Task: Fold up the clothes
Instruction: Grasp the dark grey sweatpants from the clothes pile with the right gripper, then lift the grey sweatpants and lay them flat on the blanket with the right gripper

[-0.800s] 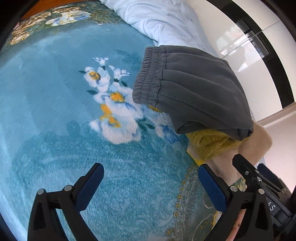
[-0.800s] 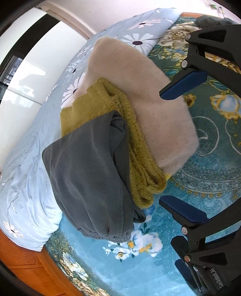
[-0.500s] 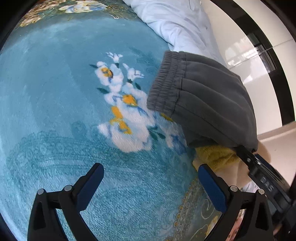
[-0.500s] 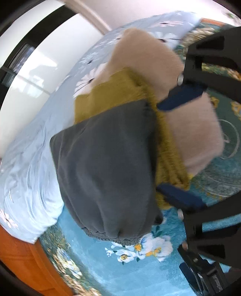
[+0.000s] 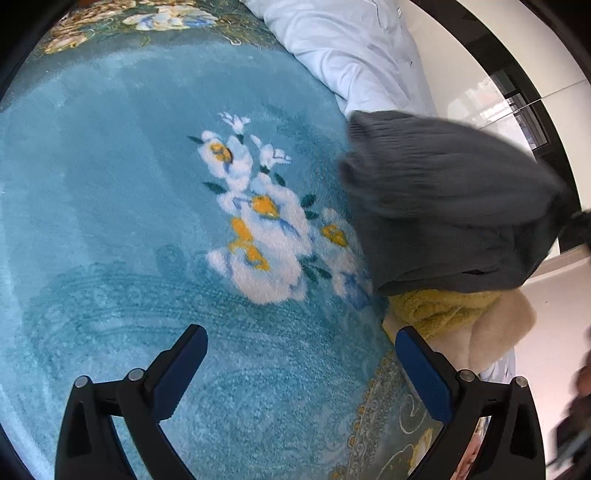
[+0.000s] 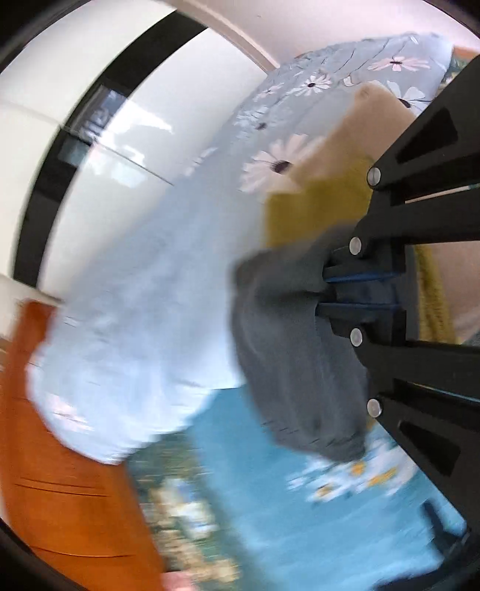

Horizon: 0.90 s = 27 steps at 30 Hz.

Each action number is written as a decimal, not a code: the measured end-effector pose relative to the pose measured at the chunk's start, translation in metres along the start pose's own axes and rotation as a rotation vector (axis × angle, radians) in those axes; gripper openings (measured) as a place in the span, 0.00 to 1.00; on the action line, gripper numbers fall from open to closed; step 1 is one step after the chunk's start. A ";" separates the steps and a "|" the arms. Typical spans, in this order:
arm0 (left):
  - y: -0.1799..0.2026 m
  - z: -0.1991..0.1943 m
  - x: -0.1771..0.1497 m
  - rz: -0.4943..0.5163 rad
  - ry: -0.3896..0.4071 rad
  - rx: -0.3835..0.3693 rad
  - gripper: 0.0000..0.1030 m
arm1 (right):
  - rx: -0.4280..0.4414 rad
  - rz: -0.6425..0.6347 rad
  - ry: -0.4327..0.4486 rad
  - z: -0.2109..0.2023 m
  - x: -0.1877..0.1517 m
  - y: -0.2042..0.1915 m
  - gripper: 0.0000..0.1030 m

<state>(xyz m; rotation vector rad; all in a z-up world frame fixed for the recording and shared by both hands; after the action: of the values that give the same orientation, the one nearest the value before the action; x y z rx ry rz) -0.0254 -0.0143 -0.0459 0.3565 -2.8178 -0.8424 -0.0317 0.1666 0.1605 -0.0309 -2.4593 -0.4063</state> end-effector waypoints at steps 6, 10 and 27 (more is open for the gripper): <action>-0.004 -0.028 -0.010 -0.021 0.047 -0.015 1.00 | 0.027 0.067 0.143 -0.095 0.007 0.043 0.07; 0.001 -0.038 -0.019 0.004 0.052 -0.008 1.00 | 0.016 0.064 0.236 -0.157 0.001 0.065 0.06; 0.011 -0.071 -0.058 0.047 0.070 -0.009 1.00 | 0.044 0.399 -0.336 -0.040 -0.173 0.157 0.07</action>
<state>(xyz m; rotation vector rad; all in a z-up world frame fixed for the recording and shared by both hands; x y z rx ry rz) 0.0453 -0.0262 0.0130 0.3113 -2.7459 -0.8169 0.1485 0.3179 0.1306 -0.6058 -2.7002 -0.1805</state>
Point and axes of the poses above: each gripper's, at about its wrist camera, not at the fingertips, and z roughly the way its jaws point, y to its right, x to its top, the point moved 5 cm from there along z, roughly the way its jaws point, and after that the axes turned 11 degrees about -y, right-handed, at the moved point
